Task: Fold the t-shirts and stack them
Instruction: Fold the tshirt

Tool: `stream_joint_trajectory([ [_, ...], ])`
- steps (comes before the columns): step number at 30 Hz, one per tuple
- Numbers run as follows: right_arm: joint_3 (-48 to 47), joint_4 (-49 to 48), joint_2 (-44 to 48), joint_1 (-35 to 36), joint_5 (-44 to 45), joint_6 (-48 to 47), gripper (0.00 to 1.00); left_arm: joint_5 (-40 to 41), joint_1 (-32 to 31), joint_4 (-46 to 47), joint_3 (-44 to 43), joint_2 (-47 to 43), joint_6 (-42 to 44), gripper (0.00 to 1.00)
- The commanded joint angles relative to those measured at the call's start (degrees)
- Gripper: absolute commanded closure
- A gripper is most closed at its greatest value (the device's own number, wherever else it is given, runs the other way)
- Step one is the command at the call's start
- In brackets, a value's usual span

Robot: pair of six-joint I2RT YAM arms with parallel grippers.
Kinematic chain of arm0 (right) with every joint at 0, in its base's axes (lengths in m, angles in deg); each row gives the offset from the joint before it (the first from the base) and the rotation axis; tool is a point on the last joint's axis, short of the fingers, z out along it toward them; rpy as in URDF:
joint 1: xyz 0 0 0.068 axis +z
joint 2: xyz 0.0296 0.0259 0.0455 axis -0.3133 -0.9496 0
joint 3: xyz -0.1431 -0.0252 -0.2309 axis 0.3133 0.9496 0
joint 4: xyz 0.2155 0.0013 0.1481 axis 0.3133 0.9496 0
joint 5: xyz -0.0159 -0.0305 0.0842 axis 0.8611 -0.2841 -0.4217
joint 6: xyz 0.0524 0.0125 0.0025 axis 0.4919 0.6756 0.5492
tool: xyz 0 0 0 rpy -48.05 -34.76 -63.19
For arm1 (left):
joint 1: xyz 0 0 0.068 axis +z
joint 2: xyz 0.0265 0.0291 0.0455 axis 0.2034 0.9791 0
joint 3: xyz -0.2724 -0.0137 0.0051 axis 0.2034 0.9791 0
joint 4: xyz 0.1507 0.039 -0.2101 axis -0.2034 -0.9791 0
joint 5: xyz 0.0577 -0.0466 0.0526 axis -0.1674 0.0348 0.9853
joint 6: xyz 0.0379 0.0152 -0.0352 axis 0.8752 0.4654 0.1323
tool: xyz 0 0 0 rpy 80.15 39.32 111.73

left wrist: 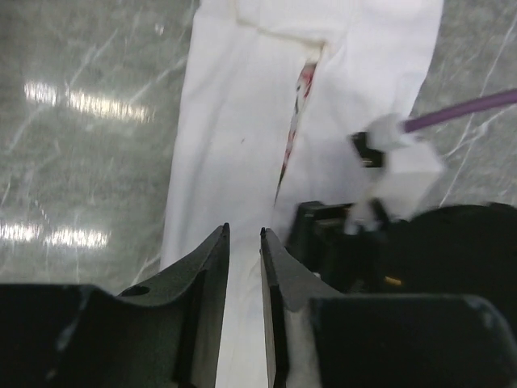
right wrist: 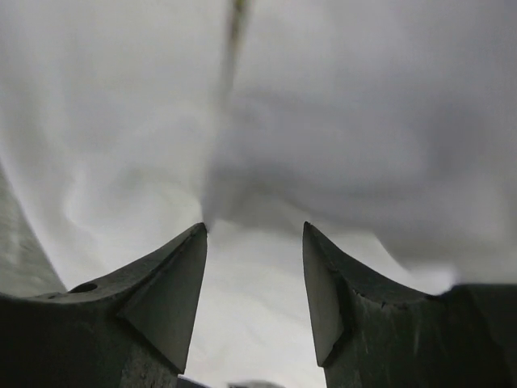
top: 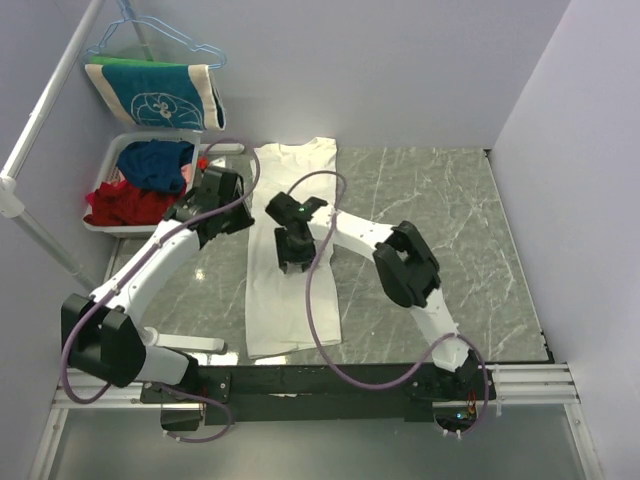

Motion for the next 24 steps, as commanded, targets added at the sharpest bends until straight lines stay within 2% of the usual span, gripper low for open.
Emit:
stream_joint_trajectory([
  [1,10.11,-3.30,16.61,0.27,8.21,-0.17,0.42,-1.81,-0.80,-1.96,4.86,-5.84,-2.10,0.72],
  [7,24.26,-4.45,29.12,0.27,12.00,-1.31,0.41,-4.19,-3.61,-3.19,10.93,-11.12,-7.80,0.72],
  [12,38.39,-7.96,36.76,0.27,11.47,-4.12,0.40,-4.10,-11.34,-5.30,15.33,-13.58,-14.48,0.73],
  [18,53.17,-13.14,49.84,0.18,5.50,-5.27,0.39,0.56,-19.78,-12.94,21.22,-16.31,-26.79,0.74],
  [21,57.23,-14.64,54.69,0.27,2.59,-4.22,0.39,0.29,-22.77,-17.77,23.42,-19.20,-34.16,0.75],
  [24,61.19,-17.80,57.16,0.27,-1.88,-2.99,0.39,1.79,-25.15,-23.22,25.00,-22.19,-37.77,0.74],
])
